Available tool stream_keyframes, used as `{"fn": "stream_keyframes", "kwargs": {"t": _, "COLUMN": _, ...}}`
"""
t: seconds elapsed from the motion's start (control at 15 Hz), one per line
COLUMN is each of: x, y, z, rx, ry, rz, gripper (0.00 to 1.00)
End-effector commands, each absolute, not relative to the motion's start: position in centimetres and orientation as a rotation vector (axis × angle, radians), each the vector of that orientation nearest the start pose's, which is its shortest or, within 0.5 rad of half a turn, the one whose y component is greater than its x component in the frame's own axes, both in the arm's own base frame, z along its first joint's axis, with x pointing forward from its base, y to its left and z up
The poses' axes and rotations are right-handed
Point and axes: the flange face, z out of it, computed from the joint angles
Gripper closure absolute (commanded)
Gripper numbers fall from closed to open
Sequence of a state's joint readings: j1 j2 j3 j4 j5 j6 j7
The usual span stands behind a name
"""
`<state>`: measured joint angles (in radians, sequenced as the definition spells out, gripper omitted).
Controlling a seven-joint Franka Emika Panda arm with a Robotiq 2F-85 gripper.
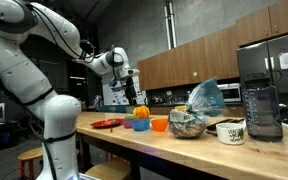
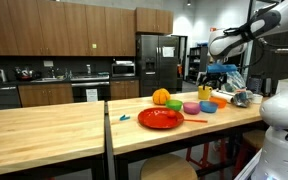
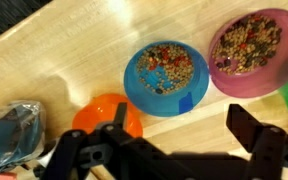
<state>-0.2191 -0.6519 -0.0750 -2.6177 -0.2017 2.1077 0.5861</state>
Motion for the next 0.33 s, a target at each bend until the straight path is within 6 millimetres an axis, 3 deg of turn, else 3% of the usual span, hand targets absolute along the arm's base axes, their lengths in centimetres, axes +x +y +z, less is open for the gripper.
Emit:
{"fn": "stream_keyframes", "kwargs": {"t": 0.0, "x": 33.7, "y": -9.3, "z": 47.5, "rx": -3.088, "ry": 0.917, "rz": -0.199, "gripper": 0.0}}
{"fn": "stream_keyframes", "kwargs": {"t": 0.27, "x": 33.4, "y": -7.5, "z": 47.6, "rx": -3.164, "ry": 0.561, "rz": -0.122, "gripper": 0.0}}
